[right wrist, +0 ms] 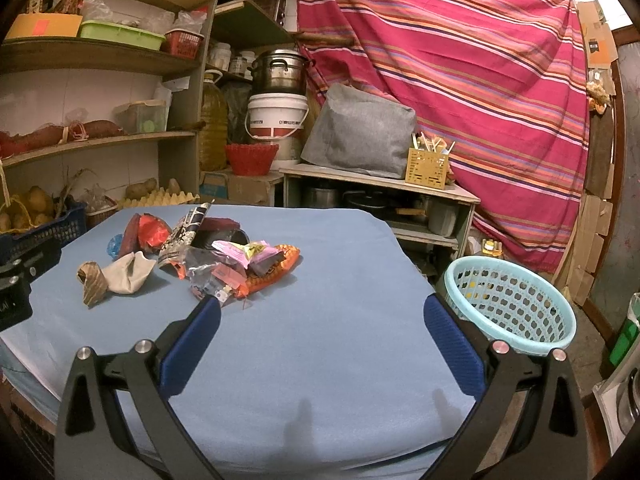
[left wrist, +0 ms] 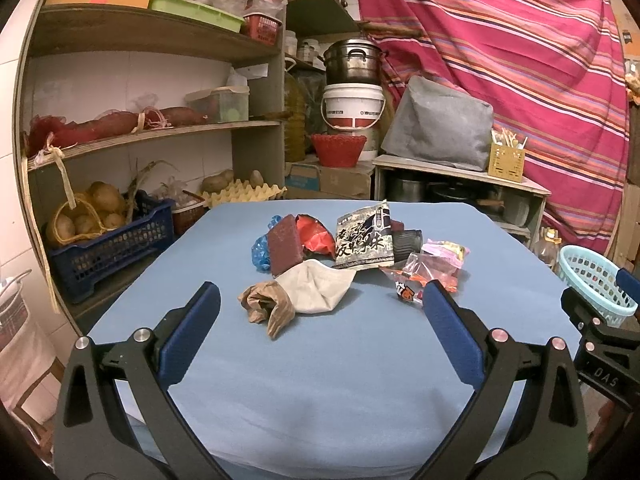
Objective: Collect trash
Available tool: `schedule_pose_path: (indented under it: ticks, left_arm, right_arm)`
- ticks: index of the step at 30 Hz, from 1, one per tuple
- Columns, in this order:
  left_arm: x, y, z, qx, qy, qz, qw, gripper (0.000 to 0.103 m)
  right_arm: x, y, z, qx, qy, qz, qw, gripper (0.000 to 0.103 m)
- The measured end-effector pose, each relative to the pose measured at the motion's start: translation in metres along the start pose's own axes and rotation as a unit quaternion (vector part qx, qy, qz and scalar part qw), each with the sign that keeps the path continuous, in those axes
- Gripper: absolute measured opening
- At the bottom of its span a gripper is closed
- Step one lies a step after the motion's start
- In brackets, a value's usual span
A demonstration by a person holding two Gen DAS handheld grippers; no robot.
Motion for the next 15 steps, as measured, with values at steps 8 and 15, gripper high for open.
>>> schedule_pose_path:
  ticks: [8,15]
  left_arm:
    - [0.0009,0.0007,-0.002,0.0,0.002,0.003,1.0,0.098]
    - [0.001,0.0009,-0.0027,0.0,0.002,0.003,1.0,0.098]
  right_arm:
    - [0.0006,0.0,0.0003,0.0,0.0,0.001,1.0,0.099]
    - [0.0009,-0.001,0.0007,0.0,0.0,0.002,1.0,0.099]
Point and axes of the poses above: each gripper's, at about its wrist camera, not at the fingertips, and x roughly the way its jaws point, z to its left, y to its underside, the point moved 2 cm from there along x, roughly the way its jaws point, and after that the axes turned 4 degrees about z, right-handed, at the moved point
